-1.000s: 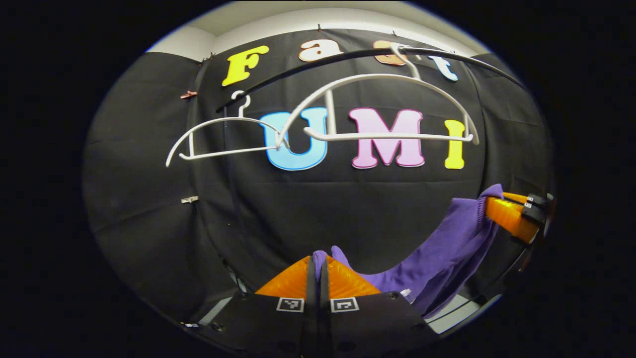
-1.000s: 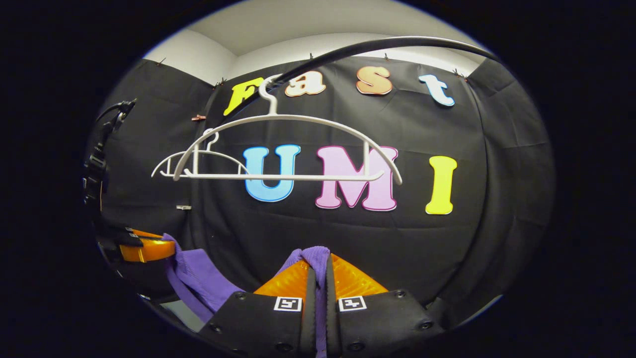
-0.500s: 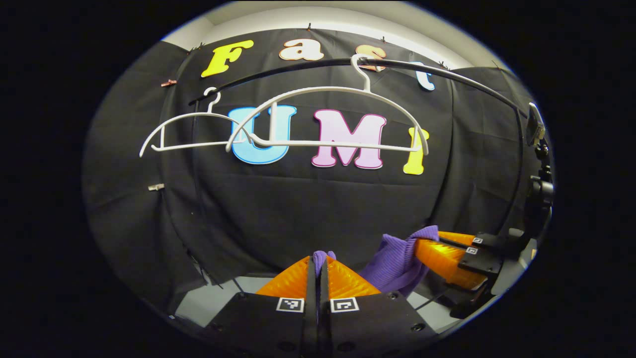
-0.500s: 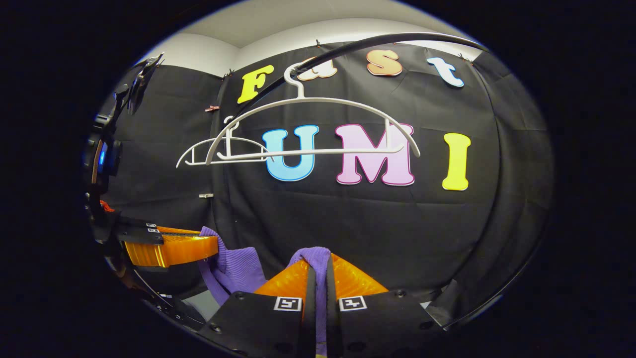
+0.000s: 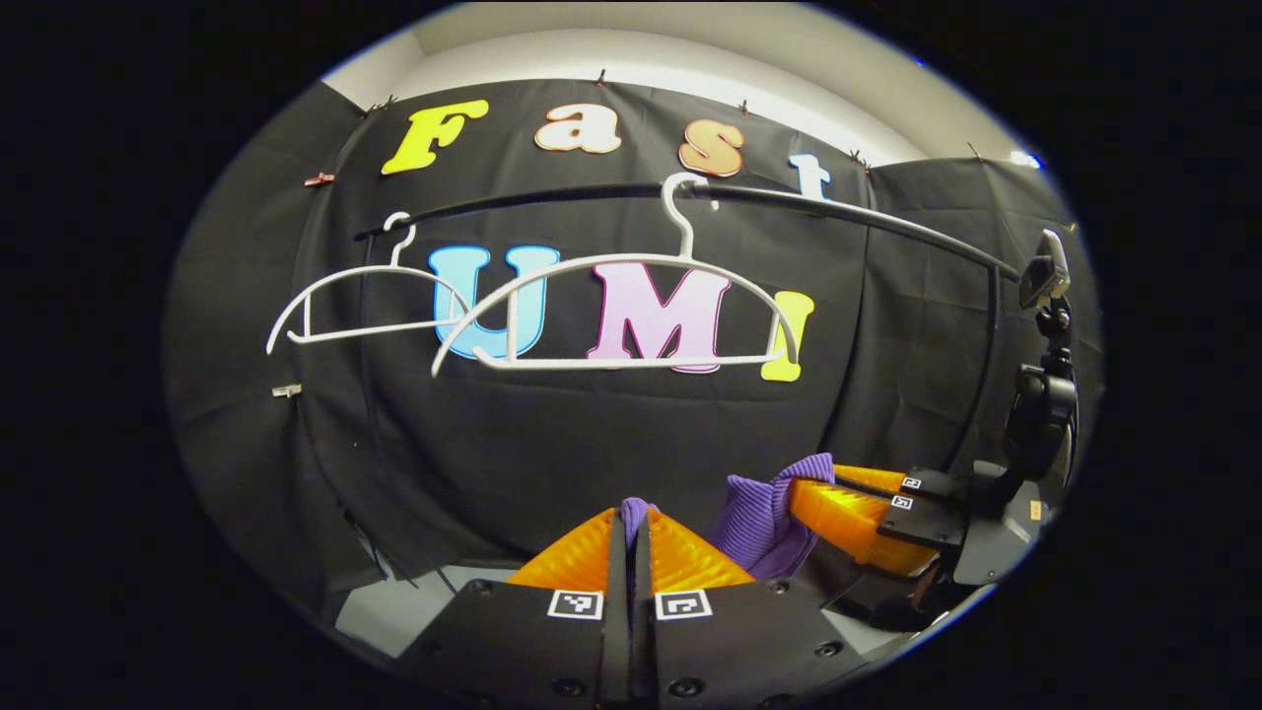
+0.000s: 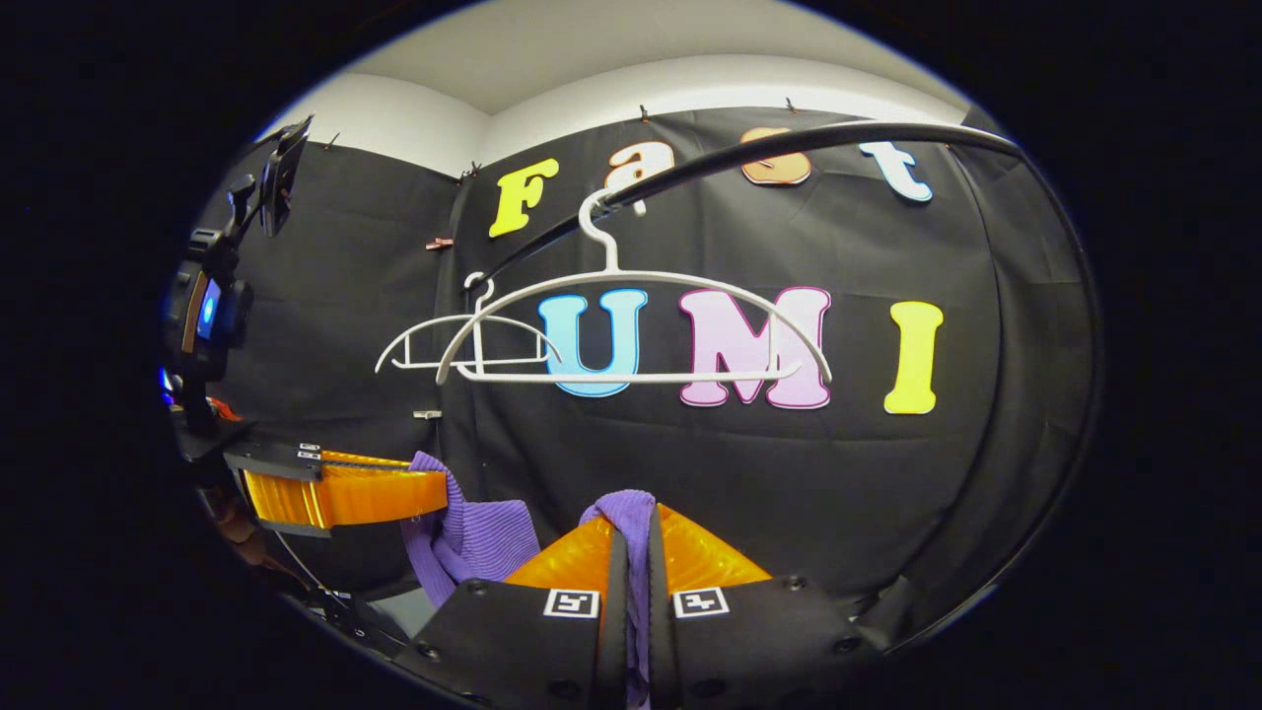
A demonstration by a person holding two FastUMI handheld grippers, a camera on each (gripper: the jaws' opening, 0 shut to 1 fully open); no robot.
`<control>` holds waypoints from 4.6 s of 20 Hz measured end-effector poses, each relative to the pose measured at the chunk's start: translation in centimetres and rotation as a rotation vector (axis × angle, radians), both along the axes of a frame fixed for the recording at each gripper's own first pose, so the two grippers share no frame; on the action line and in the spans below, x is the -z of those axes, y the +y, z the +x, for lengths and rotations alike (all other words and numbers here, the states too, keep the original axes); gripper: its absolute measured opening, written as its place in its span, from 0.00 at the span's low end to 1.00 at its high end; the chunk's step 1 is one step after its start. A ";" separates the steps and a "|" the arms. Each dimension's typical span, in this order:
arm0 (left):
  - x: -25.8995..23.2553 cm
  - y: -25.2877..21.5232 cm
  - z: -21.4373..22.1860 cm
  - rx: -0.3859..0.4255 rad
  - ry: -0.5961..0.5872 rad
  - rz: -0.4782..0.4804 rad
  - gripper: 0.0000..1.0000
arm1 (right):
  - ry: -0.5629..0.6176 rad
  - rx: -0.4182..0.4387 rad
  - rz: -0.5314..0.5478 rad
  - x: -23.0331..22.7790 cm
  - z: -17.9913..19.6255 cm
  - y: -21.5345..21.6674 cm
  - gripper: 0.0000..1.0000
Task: Grasp the clothes on the hanger with both hands and then place them into the laundry hamper below.
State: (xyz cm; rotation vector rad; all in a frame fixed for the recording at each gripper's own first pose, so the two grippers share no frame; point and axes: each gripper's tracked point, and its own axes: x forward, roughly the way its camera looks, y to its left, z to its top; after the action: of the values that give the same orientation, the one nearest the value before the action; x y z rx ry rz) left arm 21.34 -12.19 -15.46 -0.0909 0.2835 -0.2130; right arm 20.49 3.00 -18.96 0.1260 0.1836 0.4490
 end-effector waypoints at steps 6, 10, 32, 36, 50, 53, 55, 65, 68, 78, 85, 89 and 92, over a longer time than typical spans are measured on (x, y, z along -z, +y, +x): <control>12.2 1.1 -0.7 -0.030 0.215 0.001 0.05 | 0.259 -0.059 -0.045 12.6 -2.2 1.9 0.13; 23.9 1.2 -2.5 -0.021 0.449 0.047 0.05 | 0.478 -0.069 -0.146 24.2 -4.8 1.3 0.09; 40.3 2.0 -4.2 -0.070 0.795 0.126 0.95 | 0.799 0.000 -0.375 39.8 -9.1 -2.2 0.99; 40.1 1.9 -5.1 -0.047 0.797 0.131 0.95 | 0.790 0.037 -0.367 39.0 -9.1 -2.8 0.99; 20.8 3.4 -6.3 -0.036 0.423 0.031 0.95 | 0.511 0.229 -0.195 19.3 -9.1 -3.3 0.99; 16.2 4.2 -7.0 -0.017 0.327 0.024 0.95 | 0.420 0.265 -0.171 14.3 -9.9 -2.7 0.99; 12.7 4.8 -7.6 -0.006 0.259 0.025 0.95 | 0.362 0.289 -0.166 11.1 -10.4 -2.6 0.99; -1.6 9.1 -10.3 -0.017 -0.026 -0.015 0.95 | 0.096 0.356 -0.118 -2.5 -12.6 0.2 0.98; -5.3 10.3 -11.3 -0.020 -0.099 -0.043 0.92 | -0.003 0.392 -0.122 -6.7 -13.2 0.0 0.98; -12.4 13.0 -14.5 -0.025 -0.261 0.006 0.94 | -0.170 0.458 -0.079 -14.5 -16.2 -0.2 0.97; -14.3 14.8 -16.6 -0.071 -0.308 0.007 0.94 | -0.226 0.450 -0.059 -17.3 -17.7 0.5 0.93; -14.8 14.9 -17.4 -0.085 -0.339 0.044 0.94 | -0.306 0.445 -0.077 -19.7 -18.5 0.9 0.92; -15.5 14.3 -17.7 -0.073 -0.348 0.037 0.92 | -0.311 0.439 -0.056 -20.2 -18.9 1.2 0.96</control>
State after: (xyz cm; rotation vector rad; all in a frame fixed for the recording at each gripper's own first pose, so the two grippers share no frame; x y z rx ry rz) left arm 3.65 2.10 0.07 -0.0264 -0.0619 -0.1477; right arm 1.59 4.15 1.28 0.0384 -0.1371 0.0221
